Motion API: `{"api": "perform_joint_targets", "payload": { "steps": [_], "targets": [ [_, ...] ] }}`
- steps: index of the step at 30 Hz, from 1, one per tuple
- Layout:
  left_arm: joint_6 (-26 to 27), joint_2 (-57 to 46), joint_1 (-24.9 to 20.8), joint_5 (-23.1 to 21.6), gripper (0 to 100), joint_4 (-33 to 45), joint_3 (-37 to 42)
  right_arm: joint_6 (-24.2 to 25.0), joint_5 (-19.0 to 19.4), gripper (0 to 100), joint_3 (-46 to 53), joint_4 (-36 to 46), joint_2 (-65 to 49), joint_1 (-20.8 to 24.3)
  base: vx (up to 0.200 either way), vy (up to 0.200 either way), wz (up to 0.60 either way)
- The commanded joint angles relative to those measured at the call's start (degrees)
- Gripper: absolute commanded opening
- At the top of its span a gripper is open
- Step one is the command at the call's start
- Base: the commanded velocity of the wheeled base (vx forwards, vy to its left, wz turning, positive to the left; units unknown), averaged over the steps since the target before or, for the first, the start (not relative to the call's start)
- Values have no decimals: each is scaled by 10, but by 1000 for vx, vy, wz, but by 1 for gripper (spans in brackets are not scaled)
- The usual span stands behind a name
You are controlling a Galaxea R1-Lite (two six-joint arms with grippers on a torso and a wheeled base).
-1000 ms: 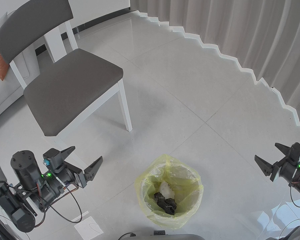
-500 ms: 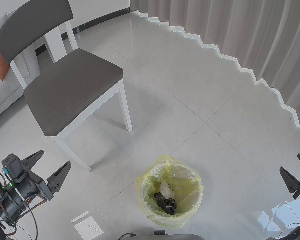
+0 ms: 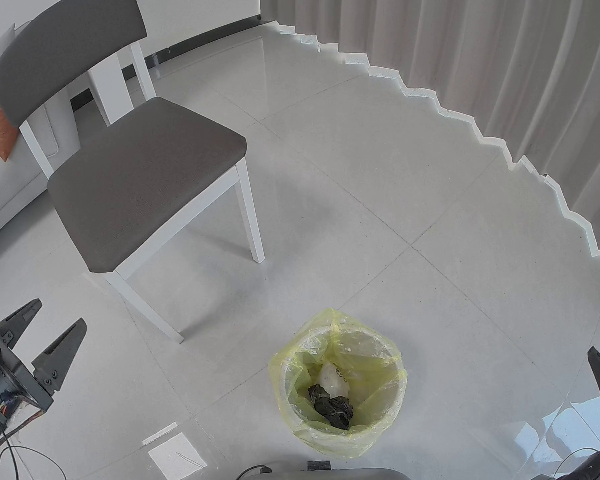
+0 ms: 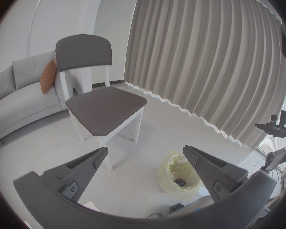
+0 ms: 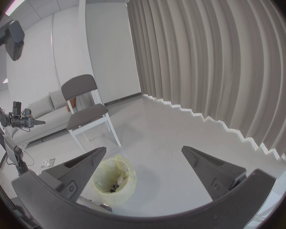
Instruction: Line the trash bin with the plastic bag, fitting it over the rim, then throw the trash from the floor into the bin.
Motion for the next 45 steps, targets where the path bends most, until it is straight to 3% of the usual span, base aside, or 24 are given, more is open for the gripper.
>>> {"api": "perform_joint_targets", "payload": {
  "steps": [1, 9, 12, 13, 16, 23, 28, 35, 45],
  "targets": [
    [-6, 201, -44, 4, 100, -94, -38, -1, 32, 100, -47, -33, 239, 14, 0, 0, 0],
    [5, 503, -97, 58, 100, -305, -98, -70, 37, 100, -62, -261, 566, 19, 0, 0, 0],
    [8, 561, -99, 64, 100, -350, -110, -80, 55, 100, -69, -308, 647, 19, 0, 0, 0],
    [20, 604, -96, 63, 100, -390, -115, -77, 82, 100, -84, -362, 725, 19, 0, 0, 0],
    [25, 627, -89, 61, 100, -409, -121, -73, 101, 100, -112, -408, 798, 19, 0, 0, 0],
    [27, 632, -65, 55, 100, -405, -133, -74, 102, 100, -213, -409, 950, 37, 0, 0, 0],
    [27, 638, -60, 51, 100, -406, -133, -73, 103, 100, -229, -403, 984, 62, 0, 0, 0],
    [25, 645, -40, 50, 100, -411, -125, -81, 103, 100, -300, -314, 1046, 64, 0, 0, 0],
    [22, 641, -32, 49, 100, -412, -123, -88, 103, 100, -316, -309, 1067, 76, 0, 0, 0]
  ]
}}
